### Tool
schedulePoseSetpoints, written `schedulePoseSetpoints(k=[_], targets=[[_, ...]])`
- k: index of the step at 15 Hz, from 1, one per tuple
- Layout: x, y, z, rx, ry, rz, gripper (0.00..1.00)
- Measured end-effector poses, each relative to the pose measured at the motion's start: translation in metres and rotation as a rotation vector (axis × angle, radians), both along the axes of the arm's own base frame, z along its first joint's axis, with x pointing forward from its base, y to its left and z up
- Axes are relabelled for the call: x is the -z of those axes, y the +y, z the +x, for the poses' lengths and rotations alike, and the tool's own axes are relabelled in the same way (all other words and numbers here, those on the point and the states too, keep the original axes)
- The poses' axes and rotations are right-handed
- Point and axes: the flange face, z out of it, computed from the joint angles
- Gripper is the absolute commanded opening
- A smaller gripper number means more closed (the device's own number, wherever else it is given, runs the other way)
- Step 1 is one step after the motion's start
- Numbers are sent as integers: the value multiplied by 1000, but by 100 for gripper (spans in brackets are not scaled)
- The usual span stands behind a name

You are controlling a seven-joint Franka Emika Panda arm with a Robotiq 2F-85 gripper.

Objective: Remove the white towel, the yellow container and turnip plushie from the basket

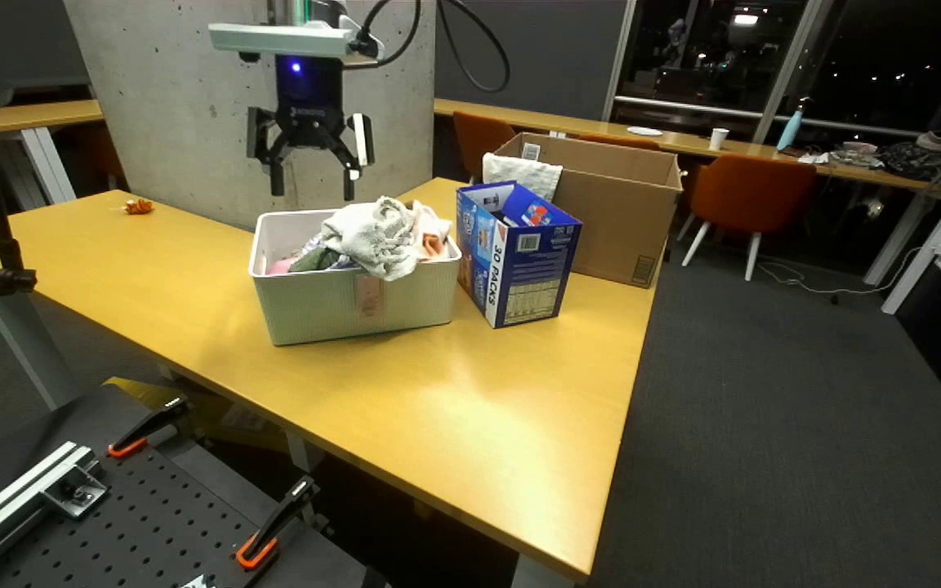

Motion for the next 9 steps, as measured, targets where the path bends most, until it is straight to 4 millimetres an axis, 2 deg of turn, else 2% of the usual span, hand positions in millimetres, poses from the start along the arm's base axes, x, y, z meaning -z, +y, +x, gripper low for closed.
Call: schedulePoseSetpoints(k=[4,7,9], targets=[[30,-5,61,-55,9,-114,100],[47,-4,96,-116,26,-170,100],[60,4,117,-174,39,-186,100]])
